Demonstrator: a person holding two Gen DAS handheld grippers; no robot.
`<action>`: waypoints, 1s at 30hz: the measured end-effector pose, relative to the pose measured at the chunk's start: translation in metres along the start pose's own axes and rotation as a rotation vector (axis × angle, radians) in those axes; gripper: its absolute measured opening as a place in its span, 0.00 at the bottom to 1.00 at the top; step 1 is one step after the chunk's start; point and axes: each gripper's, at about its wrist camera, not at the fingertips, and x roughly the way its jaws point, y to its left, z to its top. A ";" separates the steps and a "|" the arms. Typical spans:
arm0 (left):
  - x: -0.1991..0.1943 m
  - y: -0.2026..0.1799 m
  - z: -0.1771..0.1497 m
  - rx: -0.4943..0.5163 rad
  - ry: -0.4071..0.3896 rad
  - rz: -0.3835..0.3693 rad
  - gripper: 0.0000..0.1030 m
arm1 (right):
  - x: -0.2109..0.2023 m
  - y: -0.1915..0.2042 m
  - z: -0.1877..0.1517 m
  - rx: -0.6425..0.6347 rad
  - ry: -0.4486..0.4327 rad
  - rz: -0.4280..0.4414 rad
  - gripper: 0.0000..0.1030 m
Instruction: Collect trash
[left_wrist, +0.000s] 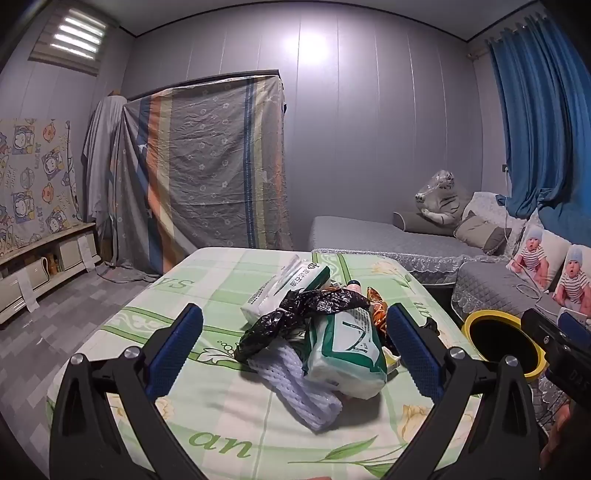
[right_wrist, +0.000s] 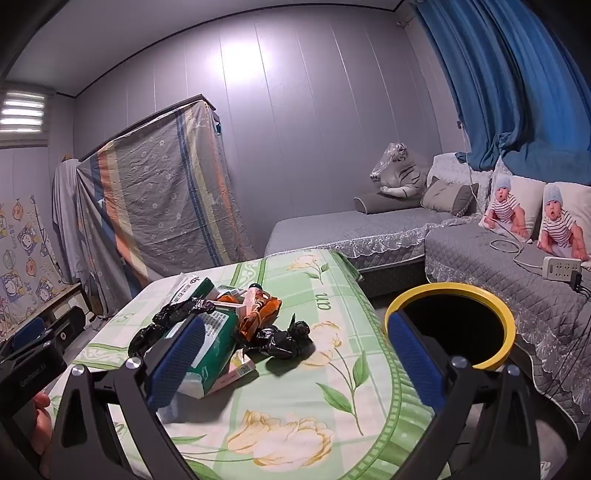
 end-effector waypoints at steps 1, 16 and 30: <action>0.000 0.000 0.000 0.000 -0.007 0.004 0.93 | 0.000 0.000 0.000 -0.001 0.001 0.001 0.93; 0.002 -0.001 -0.003 0.002 0.002 -0.005 0.93 | 0.000 -0.001 0.000 0.002 0.004 0.000 0.93; 0.002 -0.001 -0.004 0.003 0.004 -0.006 0.93 | 0.000 0.000 0.000 0.003 0.004 0.002 0.93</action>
